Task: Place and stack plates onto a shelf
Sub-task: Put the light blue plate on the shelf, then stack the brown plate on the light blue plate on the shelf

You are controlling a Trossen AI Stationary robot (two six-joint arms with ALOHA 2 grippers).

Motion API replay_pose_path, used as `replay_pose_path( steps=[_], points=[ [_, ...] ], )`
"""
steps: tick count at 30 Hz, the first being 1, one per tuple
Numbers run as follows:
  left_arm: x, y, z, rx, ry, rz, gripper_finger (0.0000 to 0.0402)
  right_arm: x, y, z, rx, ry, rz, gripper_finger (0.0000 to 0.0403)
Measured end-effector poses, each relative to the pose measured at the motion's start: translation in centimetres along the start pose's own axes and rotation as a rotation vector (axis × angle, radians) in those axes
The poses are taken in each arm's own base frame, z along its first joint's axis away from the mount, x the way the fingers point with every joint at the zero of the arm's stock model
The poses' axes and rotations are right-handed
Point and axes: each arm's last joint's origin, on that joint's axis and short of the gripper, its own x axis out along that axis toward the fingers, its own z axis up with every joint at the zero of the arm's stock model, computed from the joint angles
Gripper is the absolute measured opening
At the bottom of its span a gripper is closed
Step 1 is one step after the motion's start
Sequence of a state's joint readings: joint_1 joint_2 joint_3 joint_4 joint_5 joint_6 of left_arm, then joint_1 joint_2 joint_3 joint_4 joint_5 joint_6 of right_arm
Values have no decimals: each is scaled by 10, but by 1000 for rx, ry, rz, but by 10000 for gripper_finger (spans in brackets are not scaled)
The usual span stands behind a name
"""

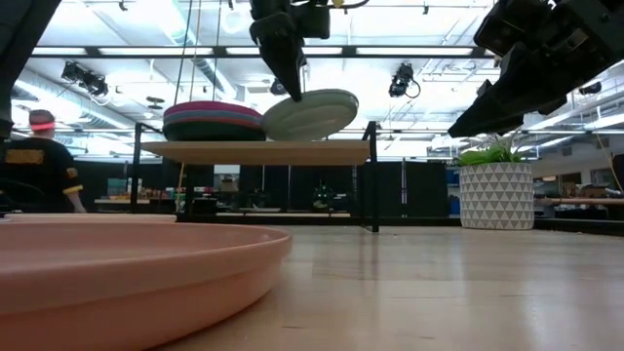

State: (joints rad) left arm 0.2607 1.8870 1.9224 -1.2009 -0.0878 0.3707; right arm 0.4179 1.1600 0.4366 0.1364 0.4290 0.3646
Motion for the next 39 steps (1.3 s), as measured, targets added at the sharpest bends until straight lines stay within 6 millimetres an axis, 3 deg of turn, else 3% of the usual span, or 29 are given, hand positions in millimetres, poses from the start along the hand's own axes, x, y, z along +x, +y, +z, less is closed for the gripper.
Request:
replay_pose_path(
  steps=[13, 27, 39],
  points=[
    [30, 12, 2, -89, 52, 21, 24, 0, 0, 1, -14, -11, 4, 144],
    [31, 9, 6, -62, 32, 24, 28, 0, 1, 2, -16, -15, 9, 144],
    [28, 8, 6, -27, 39, 60, 138, 0, 1, 2, -16, -15, 8, 144]
  ],
)
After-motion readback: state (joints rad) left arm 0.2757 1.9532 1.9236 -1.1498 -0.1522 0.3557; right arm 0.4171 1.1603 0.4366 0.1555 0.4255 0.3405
